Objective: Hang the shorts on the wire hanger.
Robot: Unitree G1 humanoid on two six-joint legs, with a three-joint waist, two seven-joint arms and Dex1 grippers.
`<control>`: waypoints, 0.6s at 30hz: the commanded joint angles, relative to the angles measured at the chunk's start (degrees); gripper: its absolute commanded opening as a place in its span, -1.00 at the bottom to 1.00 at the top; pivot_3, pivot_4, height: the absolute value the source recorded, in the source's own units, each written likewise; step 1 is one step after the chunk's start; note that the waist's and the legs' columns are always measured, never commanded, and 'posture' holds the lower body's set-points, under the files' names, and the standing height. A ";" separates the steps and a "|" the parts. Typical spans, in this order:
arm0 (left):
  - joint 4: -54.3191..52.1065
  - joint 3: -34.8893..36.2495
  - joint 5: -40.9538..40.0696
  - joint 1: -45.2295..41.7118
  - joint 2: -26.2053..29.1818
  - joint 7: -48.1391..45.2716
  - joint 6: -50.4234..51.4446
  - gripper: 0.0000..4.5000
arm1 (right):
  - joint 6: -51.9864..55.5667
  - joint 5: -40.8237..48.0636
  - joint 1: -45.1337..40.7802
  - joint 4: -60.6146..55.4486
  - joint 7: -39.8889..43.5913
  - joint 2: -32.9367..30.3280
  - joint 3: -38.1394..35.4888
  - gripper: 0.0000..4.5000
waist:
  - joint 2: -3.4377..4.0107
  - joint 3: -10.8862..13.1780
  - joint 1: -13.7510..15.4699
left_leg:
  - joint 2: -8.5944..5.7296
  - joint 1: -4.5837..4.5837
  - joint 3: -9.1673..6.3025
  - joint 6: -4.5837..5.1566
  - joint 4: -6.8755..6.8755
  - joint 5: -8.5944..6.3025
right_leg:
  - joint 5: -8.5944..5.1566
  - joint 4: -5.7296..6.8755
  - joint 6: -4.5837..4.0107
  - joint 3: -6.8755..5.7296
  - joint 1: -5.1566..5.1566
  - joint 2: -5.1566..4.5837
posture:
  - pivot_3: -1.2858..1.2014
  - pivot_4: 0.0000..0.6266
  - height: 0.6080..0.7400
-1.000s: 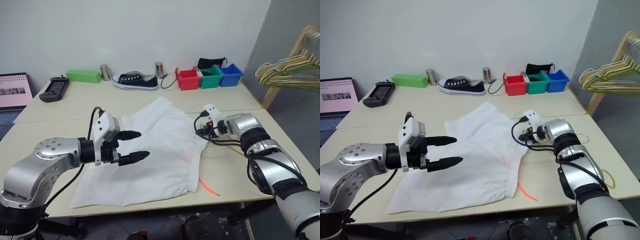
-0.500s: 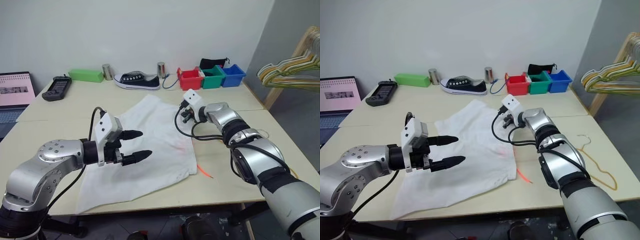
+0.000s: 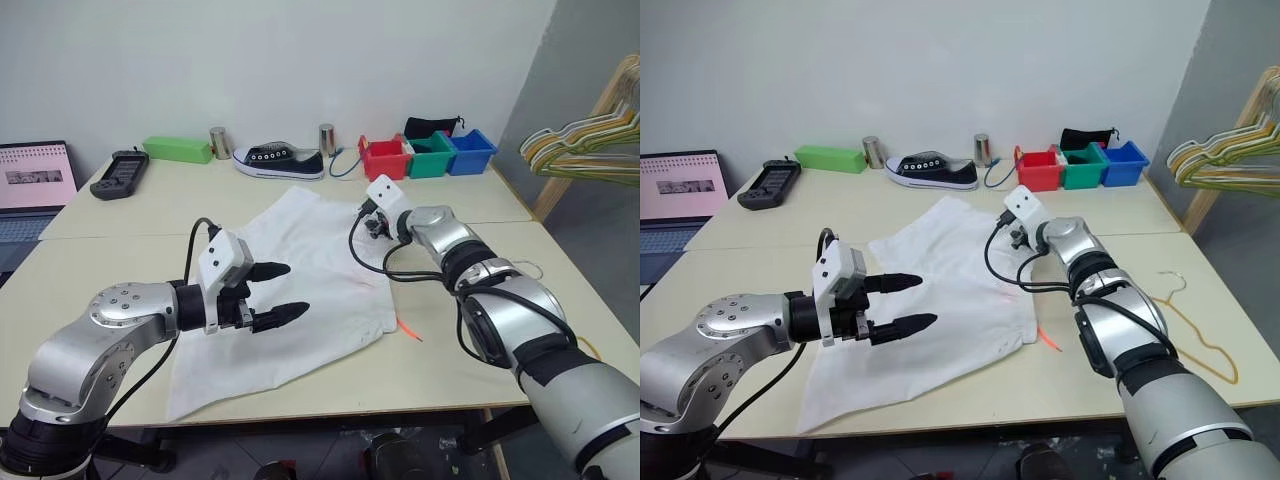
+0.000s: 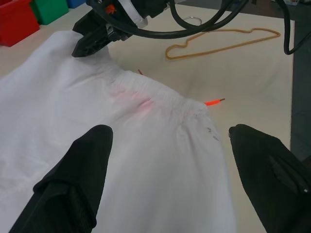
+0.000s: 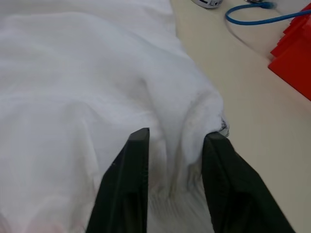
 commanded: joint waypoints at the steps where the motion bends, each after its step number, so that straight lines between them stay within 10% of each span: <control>1: -1.39 1.94 -0.09 0.33 1.12 -0.70 -1.10 0.81 | -0.70 0.05 -0.60 -2.90 4.40 -3.03 -0.97 0.20 | 0.00 0.00 -0.02 | 0.00 0.00 0.00 0.00 0.00 0.00 | 0.00 0.00 0.00 0.00 0.00 0.00 | -0.05 -0.91 1.00; 6: -1.32 4.93 0.05 3.46 2.71 -1.11 -0.89 0.81 | 0.12 1.22 0.53 -10.39 10.65 -9.38 -1.36 0.70 | 0.02 0.01 -0.08 | 0.00 -0.01 0.00 0.00 0.00 0.00 | -0.01 0.00 -0.01 0.01 -0.02 0.00 | -0.07 -0.92 1.00; 18: 3.31 11.83 9.27 24.35 12.28 -13.77 -12.14 0.81 | -2.33 6.61 35.57 -68.23 43.87 -29.45 8.93 0.70 | 0.34 0.31 0.53 | 0.07 0.02 0.07 -0.02 -0.21 -0.03 | -0.22 -0.07 -0.25 -0.03 -0.06 -0.03 | -0.05 -0.85 1.00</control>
